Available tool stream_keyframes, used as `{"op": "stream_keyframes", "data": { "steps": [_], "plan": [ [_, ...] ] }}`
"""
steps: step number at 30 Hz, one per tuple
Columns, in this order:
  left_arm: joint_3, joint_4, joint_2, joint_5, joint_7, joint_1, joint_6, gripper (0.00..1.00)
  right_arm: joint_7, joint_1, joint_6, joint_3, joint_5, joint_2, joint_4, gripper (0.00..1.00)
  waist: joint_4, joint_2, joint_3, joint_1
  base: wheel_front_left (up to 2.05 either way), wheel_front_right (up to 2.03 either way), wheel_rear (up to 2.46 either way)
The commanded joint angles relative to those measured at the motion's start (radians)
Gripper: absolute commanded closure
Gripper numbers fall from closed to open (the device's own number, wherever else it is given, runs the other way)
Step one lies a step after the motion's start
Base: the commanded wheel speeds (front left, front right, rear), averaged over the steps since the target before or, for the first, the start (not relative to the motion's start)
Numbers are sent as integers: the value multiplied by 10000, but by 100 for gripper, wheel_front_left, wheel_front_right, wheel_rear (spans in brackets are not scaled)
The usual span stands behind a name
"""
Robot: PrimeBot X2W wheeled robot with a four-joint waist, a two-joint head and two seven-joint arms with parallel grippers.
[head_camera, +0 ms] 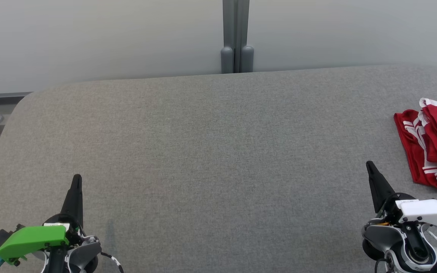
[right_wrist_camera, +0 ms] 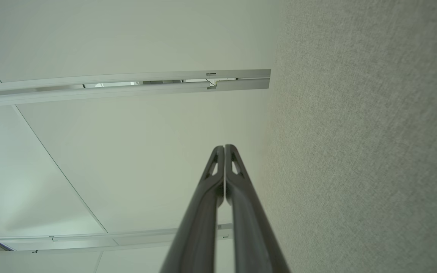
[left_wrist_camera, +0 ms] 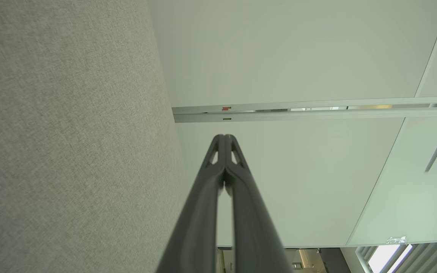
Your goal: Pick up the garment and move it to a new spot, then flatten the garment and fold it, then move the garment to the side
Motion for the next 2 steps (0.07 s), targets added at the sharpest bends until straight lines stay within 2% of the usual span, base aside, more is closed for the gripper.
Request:
{"op": "stream_keyframes", "data": {
  "steps": [1,2],
  "plan": [
    [27,-18,73,-27,36,-117,-56,100,30,-66,0,-14,61,-5,17,100,0,-1,0,0,0,0,0],
    [27,-19,73,-27,36,-117,-56,100,30,-66,0,-14,61,-5,17,100,0,-1,0,0,0,0,0]
  ]
}}
